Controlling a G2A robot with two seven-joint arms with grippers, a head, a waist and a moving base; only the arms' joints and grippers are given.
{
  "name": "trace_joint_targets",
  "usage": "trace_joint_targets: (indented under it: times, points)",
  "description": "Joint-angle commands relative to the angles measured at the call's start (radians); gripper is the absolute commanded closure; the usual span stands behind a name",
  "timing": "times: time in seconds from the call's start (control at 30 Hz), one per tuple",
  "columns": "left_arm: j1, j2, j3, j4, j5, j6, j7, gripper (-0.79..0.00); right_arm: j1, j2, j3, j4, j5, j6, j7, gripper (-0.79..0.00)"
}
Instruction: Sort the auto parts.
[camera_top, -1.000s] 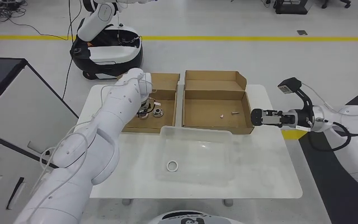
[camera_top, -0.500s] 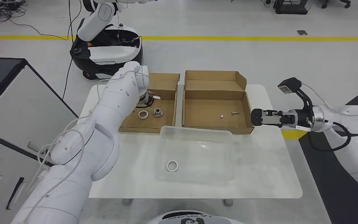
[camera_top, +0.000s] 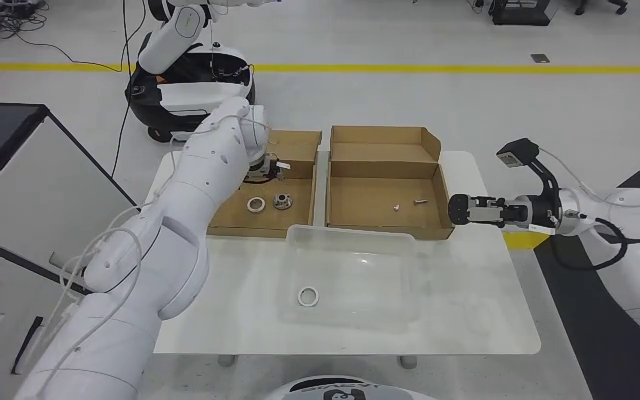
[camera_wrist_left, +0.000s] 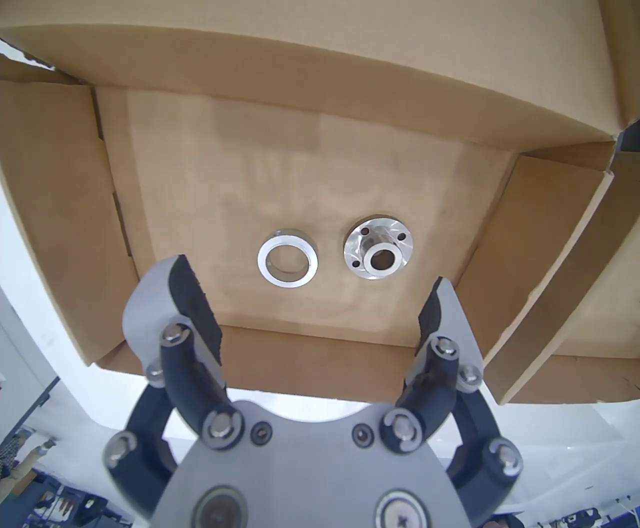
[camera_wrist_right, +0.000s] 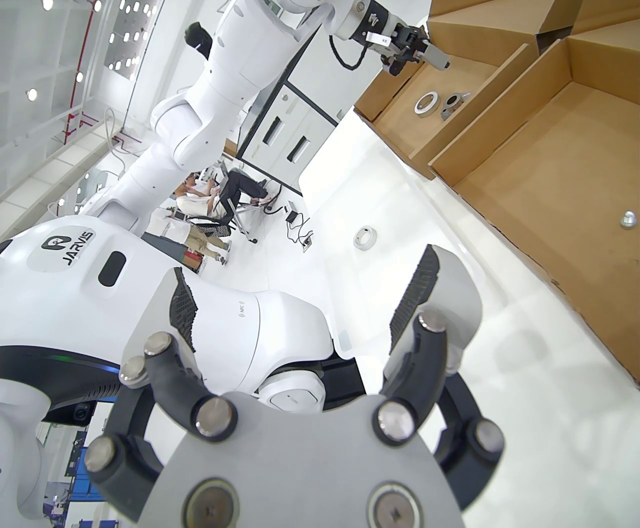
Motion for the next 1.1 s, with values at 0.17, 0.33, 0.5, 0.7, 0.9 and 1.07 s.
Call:
trace_joint_targets:
  times: [0.17,0.33,0.5,0.7,0.9,1.07]
  points:
    - [-0.001,0.009,0.021,-0.071,0.075,-0.065,0.003,-0.785,0.0,0.0,0.0,0.0,0.0,0.0,0.0,-0.785]
    - [-0.002,0.033,0.038,-0.193,0.164,-0.161,-0.068,-0.785,0.0,0.0,0.0,0.0,0.0,0.0,0.0,-0.785]
    - [0.023,0.076,0.017,-0.368,0.219,-0.231,-0.162,-0.785,0.0,0.0,0.0,0.0,0.0,0.0,0.0,-0.785]
    - [0.13,0.169,-0.086,-0.706,0.26,-0.376,-0.275,-0.785,0.0,0.0,0.0,0.0,0.0,0.0,0.0,-0.785]
    - [0.265,0.265,-0.176,-0.963,0.198,-0.545,-0.275,-0.785,0.0,0.0,0.0,0.0,0.0,0.0,0.0,-0.785]
    - [0.316,0.333,-0.182,-1.085,0.086,-0.606,-0.275,-0.785,0.0,0.0,0.0,0.0,0.0,0.0,0.0,-0.785]
